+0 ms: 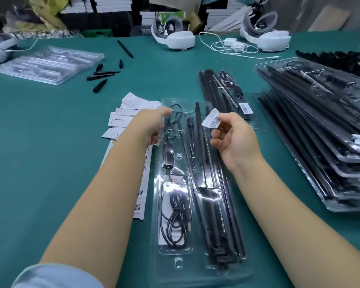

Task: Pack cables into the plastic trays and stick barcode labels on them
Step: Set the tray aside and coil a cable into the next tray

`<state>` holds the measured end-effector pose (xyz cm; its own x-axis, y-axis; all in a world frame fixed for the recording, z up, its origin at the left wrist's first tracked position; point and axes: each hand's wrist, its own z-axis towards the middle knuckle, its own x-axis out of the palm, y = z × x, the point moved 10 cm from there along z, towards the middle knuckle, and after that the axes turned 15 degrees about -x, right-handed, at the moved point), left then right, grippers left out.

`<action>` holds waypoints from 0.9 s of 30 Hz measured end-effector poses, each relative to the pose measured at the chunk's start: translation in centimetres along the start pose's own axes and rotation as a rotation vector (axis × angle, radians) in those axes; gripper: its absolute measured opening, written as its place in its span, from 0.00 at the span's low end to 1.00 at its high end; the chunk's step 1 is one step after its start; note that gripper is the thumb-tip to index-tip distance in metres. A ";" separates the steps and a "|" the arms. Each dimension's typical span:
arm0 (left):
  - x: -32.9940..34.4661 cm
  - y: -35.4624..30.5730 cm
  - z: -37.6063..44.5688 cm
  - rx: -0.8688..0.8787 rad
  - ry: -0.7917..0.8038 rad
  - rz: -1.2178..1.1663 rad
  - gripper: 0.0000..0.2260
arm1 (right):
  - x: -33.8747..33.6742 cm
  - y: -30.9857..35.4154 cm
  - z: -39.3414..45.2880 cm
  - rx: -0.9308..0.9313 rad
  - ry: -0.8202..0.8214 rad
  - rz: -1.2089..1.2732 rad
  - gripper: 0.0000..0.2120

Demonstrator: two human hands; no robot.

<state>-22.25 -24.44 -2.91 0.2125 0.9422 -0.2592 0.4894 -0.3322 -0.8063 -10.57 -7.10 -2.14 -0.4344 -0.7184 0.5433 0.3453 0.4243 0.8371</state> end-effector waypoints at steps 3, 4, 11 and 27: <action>0.3 0.0 0.2 0.052 0.079 -0.112 0.12 | 1.3 -1.1 -0.5 0.117 0.134 -0.030 0.10; 0.4 0.1 0.3 0.058 0.129 -0.152 0.12 | 1.7 -1.2 -0.5 0.121 0.181 -0.044 0.11; 0.9 2.7 0.4 0.004 0.270 -0.252 0.17 | 4.6 -1.0 0.7 -0.085 0.455 -0.336 0.12; 1.1 2.8 1.7 -0.023 0.220 -0.166 0.12 | 8.6 -4.4 5.1 -0.325 0.653 -1.273 0.20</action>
<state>-22.10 -24.24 -6.31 0.3053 0.9523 -0.0011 0.5514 -0.1777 -0.8151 -20.10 -12.32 -0.77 -0.1675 -0.6587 -0.7335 0.2313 -0.7495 0.6202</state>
